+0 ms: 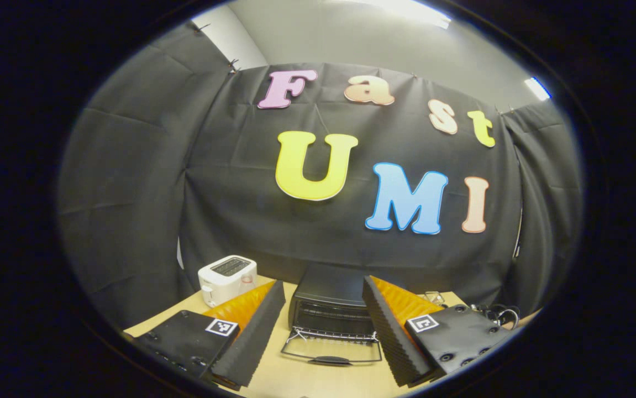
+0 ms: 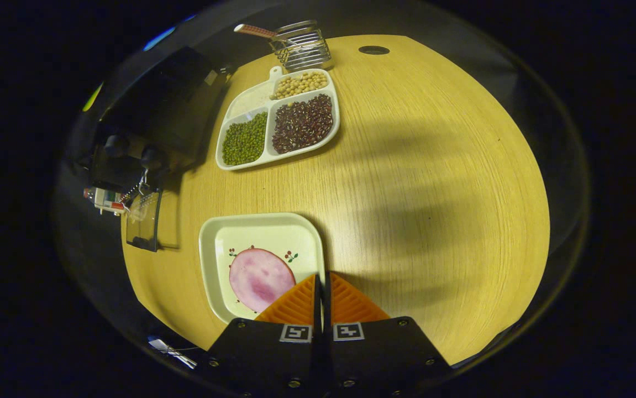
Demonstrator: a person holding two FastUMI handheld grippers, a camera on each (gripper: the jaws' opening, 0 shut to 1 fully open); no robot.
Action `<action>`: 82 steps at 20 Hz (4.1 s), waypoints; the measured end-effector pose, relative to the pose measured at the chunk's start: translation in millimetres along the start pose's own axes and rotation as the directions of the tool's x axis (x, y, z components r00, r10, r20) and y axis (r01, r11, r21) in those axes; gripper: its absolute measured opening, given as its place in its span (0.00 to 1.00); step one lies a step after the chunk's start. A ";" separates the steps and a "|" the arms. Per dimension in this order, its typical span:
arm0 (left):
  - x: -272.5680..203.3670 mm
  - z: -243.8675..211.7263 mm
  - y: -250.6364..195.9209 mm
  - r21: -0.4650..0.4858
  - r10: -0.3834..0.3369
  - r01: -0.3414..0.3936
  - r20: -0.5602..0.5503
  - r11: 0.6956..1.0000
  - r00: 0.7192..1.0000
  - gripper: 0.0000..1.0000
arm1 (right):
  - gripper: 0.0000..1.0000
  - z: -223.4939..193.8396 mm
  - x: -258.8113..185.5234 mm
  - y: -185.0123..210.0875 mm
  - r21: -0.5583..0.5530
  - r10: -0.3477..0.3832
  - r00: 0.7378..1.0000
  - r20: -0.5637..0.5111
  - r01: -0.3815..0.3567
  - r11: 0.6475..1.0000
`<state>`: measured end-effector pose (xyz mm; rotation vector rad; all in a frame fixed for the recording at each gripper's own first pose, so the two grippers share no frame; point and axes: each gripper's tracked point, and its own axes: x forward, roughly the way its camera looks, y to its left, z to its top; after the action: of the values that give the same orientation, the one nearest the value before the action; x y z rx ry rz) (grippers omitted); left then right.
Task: Open the electric oven with the left hand, put the food in, and close the electric oven.
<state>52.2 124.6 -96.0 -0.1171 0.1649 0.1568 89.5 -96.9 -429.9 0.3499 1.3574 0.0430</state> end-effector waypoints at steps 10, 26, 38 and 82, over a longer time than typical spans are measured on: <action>-16.8 4.4 -44.4 0.010 0.031 -0.030 -0.004 0.999 1.000 0.98 | 0.00 -16.4 -2.3 6.7 0.181 0.370 0.924 0.099 -0.383 0.906; -1.8 45.8 -38.5 0.036 -0.106 0.104 0.057 0.994 0.993 0.96 | 0.00 -42.4 -45.9 56.6 0.309 0.481 0.815 0.324 -0.571 0.760; 29.5 57.2 17.7 0.018 -0.185 0.184 0.084 0.983 0.979 1.00 | 0.00 -50.2 -51.2 181.7 0.414 0.379 0.790 0.483 -0.587 0.696; 45.3 50.3 219.8 -0.081 0.034 -0.031 0.028 0.996 0.999 1.00 | 0.00 132.3 81.2 375.3 0.732 -0.001 0.782 0.623 -0.583 0.351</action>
<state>67.8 353.3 -77.1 -0.1924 0.1314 0.1977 298.5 248.2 -383.0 1.4826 0.5790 -0.4975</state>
